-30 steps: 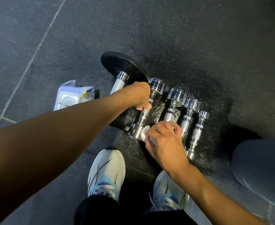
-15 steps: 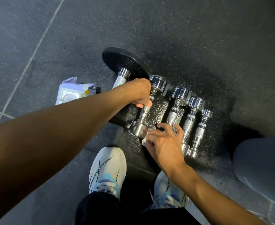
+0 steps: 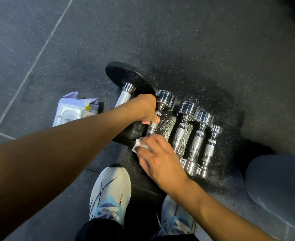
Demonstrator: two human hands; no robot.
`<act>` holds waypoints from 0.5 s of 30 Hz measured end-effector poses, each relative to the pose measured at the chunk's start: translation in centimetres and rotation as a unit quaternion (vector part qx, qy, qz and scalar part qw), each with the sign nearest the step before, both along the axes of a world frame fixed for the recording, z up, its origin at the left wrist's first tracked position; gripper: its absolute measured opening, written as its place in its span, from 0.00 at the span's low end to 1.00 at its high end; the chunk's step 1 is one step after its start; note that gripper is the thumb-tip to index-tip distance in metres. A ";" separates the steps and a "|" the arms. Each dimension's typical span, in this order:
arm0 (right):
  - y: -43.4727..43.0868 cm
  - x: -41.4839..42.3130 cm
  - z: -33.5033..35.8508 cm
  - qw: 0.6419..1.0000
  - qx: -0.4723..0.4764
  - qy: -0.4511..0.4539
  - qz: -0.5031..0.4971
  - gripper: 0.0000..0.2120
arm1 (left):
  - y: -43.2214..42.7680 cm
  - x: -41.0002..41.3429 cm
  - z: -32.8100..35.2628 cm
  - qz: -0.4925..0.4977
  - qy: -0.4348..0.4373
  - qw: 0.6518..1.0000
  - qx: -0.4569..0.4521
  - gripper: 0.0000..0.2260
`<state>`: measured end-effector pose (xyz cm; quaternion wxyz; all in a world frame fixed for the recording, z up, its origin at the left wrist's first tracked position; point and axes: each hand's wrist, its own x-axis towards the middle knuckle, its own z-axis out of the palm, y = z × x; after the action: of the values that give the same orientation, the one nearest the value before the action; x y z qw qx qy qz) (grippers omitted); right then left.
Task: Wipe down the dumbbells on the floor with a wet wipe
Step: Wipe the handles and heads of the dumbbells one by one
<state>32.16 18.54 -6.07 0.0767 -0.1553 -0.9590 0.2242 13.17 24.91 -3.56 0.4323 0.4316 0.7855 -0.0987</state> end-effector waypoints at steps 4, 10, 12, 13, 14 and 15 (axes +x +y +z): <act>0.7 -0.9 0.3 0.997 0.074 -0.018 0.003 0.11 | -0.6 0.1 -0.1 0.035 -0.028 0.998 0.038 0.15; 3.7 -0.7 -1.4 0.996 -0.043 -0.040 -0.064 0.15 | -1.0 0.2 -0.3 0.038 -0.018 0.998 0.043 0.16; 4.5 -0.6 -2.0 0.995 -0.054 -0.046 -0.076 0.17 | -1.0 0.0 -0.3 0.032 -0.005 0.999 0.040 0.16; 5.0 -0.8 -2.2 0.994 -0.054 -0.047 -0.077 0.17 | -1.0 -0.1 -0.2 0.032 0.003 0.999 0.037 0.15; 5.5 -1.0 -2.4 0.994 -0.057 -0.048 -0.078 0.17 | -1.1 -0.3 -0.1 0.032 0.014 0.999 0.034 0.14; 6.0 -1.2 -2.7 0.993 -0.069 -0.044 -0.086 0.17 | -1.2 -0.4 0.1 0.034 0.024 0.999 0.033 0.12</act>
<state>30.95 24.49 -8.75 0.0423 -0.2514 -0.9270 0.2752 12.72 23.69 -3.46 0.4017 0.4161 0.8130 -0.0680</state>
